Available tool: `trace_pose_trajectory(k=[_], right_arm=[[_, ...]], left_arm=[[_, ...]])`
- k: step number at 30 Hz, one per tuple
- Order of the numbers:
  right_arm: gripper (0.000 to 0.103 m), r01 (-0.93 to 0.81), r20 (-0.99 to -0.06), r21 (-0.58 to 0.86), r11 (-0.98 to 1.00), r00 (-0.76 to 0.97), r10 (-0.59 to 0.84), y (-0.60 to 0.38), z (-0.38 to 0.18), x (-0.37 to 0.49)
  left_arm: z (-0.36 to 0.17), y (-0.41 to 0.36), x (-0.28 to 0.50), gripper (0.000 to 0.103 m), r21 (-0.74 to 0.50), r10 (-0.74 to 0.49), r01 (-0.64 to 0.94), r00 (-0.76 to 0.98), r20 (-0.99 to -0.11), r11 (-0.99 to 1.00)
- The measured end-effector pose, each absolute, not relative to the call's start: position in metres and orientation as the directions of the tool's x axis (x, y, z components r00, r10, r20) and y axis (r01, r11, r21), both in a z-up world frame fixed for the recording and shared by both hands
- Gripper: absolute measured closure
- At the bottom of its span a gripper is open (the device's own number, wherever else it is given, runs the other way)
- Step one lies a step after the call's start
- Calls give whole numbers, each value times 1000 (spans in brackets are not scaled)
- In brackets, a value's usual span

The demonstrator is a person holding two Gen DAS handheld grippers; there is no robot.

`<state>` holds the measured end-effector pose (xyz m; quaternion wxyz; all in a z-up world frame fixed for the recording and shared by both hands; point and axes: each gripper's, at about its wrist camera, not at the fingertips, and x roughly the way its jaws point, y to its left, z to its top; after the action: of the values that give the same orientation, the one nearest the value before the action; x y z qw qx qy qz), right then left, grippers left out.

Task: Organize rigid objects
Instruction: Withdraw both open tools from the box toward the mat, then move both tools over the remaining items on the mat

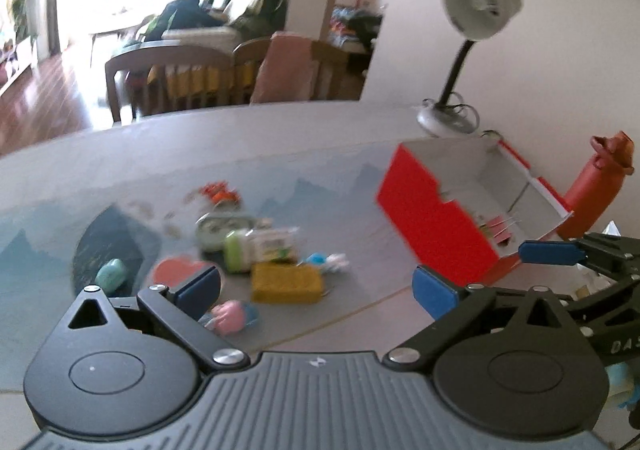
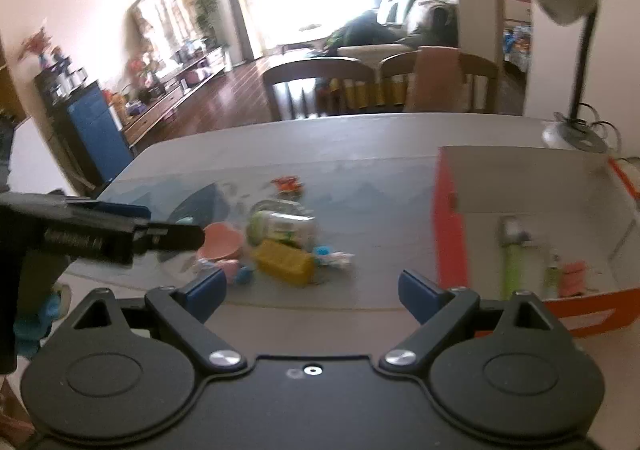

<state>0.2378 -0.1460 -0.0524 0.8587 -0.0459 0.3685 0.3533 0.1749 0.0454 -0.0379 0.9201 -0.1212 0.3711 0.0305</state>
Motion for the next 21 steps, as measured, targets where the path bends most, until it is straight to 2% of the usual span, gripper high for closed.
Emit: trace_pose_trajectory(k=[4,12,16,21], right_arm=[[10,-707,-681,158,690,428,594,-115,-57,220],[10,-756,-698,142,639,381,606,-61,-72,212],[11,-756,-711,134,640,377,593,-39,-83,214],[11,-729,-732,138,671,382,565,-14,-104,223]], left_arm=[[-47,88,163,0,-271,-25,-234,712,-701,933],[-62,156,149,0,-240,96,-363,703,-705,901],[-80,184,151,0,-270,100,-408,690,-717,872],[-104,201,157,0,-235,139,-436,669,-730,869]])
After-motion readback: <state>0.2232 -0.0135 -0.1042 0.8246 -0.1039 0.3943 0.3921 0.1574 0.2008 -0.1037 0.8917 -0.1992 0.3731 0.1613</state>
